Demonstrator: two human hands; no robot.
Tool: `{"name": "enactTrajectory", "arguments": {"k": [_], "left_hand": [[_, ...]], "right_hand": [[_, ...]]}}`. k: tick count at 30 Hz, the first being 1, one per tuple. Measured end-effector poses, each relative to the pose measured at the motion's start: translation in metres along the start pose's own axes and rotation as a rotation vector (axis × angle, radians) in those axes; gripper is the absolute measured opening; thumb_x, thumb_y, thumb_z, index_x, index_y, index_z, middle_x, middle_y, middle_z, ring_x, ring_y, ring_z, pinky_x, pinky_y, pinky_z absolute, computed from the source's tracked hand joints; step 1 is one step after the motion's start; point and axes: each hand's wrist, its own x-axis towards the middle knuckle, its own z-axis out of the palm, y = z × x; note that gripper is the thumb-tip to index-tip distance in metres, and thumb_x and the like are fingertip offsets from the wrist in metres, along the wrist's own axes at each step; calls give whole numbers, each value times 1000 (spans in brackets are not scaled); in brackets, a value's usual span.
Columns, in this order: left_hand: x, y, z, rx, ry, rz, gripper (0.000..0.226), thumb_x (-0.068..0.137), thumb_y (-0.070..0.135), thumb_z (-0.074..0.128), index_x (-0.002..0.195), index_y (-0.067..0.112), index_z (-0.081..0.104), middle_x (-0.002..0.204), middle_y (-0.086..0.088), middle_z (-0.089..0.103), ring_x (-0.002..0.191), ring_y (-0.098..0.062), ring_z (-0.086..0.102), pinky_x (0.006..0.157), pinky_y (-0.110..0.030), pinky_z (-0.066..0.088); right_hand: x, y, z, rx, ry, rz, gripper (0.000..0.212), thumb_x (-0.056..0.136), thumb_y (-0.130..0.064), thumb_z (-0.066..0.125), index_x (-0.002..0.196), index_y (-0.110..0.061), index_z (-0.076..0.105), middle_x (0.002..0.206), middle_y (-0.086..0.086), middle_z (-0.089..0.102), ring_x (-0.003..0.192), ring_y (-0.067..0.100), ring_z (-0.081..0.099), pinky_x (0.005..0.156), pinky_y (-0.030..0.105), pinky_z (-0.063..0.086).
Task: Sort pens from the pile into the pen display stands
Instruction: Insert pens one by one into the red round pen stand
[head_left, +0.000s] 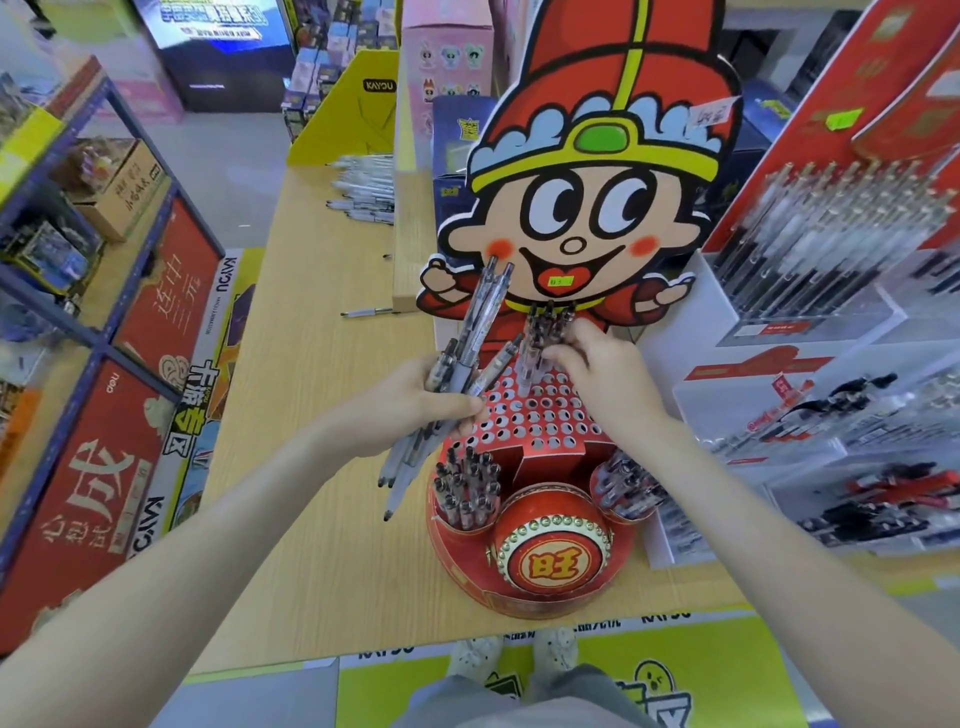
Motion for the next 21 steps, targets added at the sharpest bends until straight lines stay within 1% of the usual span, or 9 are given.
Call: {"name": "enactTrajectory", "arguments": {"k": [6,9,10,12,13,15,17,19,21], "left_hand": [[2,5,4,9,-18,-5,9,92,9,62,86,9,56,69,-6,63,68,-20,58,70,-25,51],[1,5,5,-9,7,-3,9,91,11,63,90,16,56,71,-3,66,72,-18,62,74,-26,52],[1,5,5,-11,13,6,10,91,11,63,91,17,56,72,-3,66,72,-19,62,75,-28,53],[-1,6,6,-8,18,16,11,91,12,63,94,19,55,72,2,67,72,-16,63,75,-28,52],[-2,7,8,-8,18,16,14,91,11,63,96,20,53,71,5,67,71,-13,64,74,-27,52],[-1,11,14,8,11,37,16,92,10,62,98,21,52,72,3,67,69,-12,63,71,-27,52],[1,16,21,41,-11,65,16,92,9,61,98,21,52,73,-2,63,67,-13,61,68,-26,51],[2,21,26,39,-35,93,16,93,8,60,101,19,51,74,-1,63,67,-12,61,67,-24,51],[3,25,25,15,-19,106,13,93,10,59,100,18,52,77,2,68,72,-14,66,71,-24,53]], "right_hand": [[1,-3,-4,-23,-36,4,9,94,-18,54,86,-16,51,81,-2,55,72,17,50,53,26,31],[2,-6,-5,-32,-23,40,12,93,-22,56,99,-12,58,91,0,63,85,21,59,65,28,44],[-2,-8,-7,-1,20,59,18,91,-26,59,105,-13,58,94,-1,64,88,18,60,70,28,47],[-13,-17,-15,152,109,71,24,88,-32,63,108,-20,56,92,-8,62,87,6,57,74,20,47],[-20,-24,-18,236,97,61,23,86,-32,65,105,-24,56,91,-11,61,86,1,56,74,13,45],[-31,-37,-17,366,-56,42,17,84,-27,68,98,-28,58,89,-12,63,86,-4,58,76,10,45],[-36,-42,-8,520,-130,65,12,84,-19,68,93,-24,62,89,-4,70,87,6,64,83,25,52],[-37,-43,-7,662,-81,102,10,84,-10,66,92,-15,63,93,5,71,90,20,66,86,39,53],[-37,-43,-12,705,-48,109,7,85,-5,63,90,-10,63,91,6,70,88,20,67,85,35,54]]}}
